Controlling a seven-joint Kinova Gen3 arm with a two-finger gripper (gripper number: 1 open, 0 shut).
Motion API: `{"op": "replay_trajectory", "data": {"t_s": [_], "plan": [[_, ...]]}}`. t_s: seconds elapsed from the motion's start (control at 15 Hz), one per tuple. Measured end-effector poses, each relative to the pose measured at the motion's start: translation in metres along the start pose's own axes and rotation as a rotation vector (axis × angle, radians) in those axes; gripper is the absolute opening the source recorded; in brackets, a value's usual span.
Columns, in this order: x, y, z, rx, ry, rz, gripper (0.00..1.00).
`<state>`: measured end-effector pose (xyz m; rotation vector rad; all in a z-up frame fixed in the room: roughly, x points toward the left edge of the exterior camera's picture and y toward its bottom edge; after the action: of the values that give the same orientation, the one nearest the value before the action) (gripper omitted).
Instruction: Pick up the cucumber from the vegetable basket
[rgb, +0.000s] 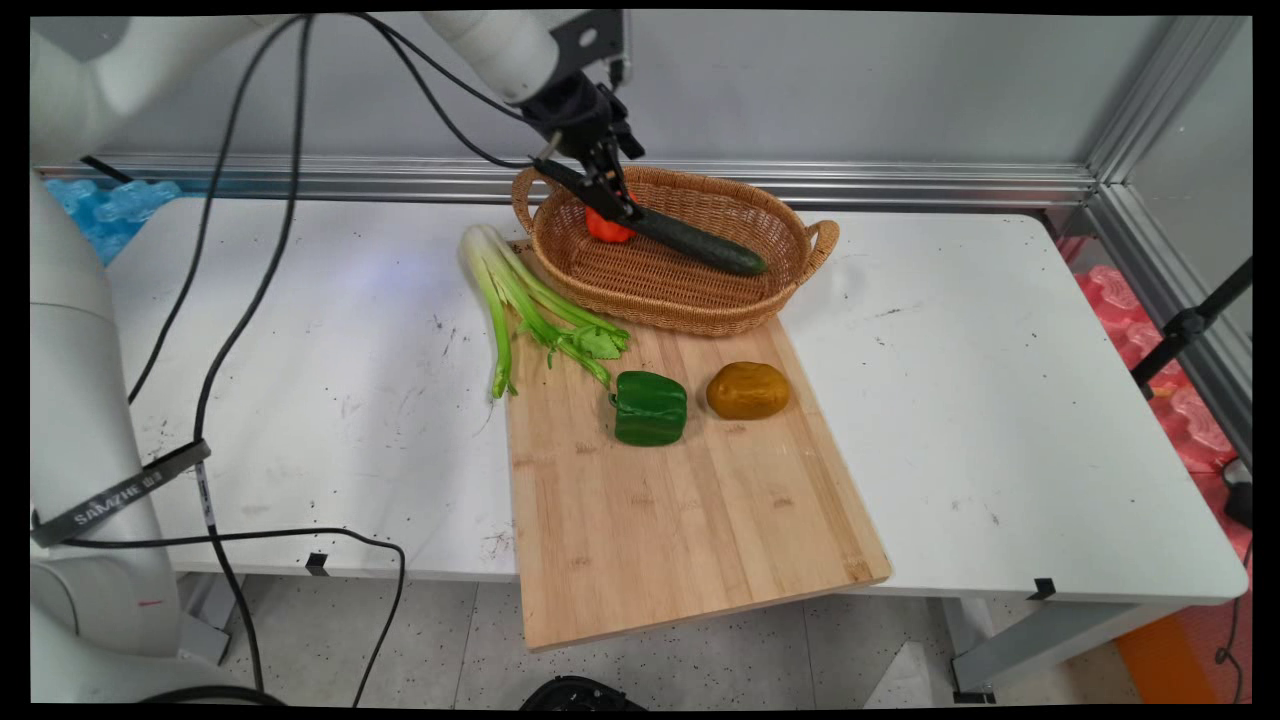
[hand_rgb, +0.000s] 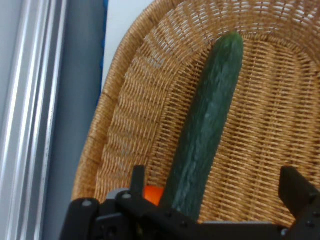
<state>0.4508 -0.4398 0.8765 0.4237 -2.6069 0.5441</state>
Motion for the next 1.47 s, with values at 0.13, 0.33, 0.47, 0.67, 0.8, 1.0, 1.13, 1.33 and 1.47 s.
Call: {"op": "replay_trajectory", "data": {"t_s": [0.13, 0.33, 0.47, 0.67, 0.8, 1.0, 1.13, 1.33, 1.47], "plan": [[0.001, -0.003, 0.015, -0.011, -0.005, 0.024, 1.00], [0.003, -0.011, 0.042, -0.034, -0.016, 0.066, 1.00], [0.004, -0.015, 0.057, -0.049, -0.023, 0.089, 1.00], [0.003, -0.018, 0.074, -0.072, -0.035, 0.114, 1.00], [0.003, -0.020, 0.083, -0.082, -0.040, 0.126, 1.00], [0.005, -0.023, 0.096, -0.096, -0.043, 0.146, 1.00], [0.006, -0.025, 0.101, -0.102, -0.043, 0.157, 1.00], [0.007, -0.027, 0.105, -0.108, -0.042, 0.172, 0.00], [0.006, -0.027, 0.105, -0.110, -0.042, 0.180, 0.00]]}}
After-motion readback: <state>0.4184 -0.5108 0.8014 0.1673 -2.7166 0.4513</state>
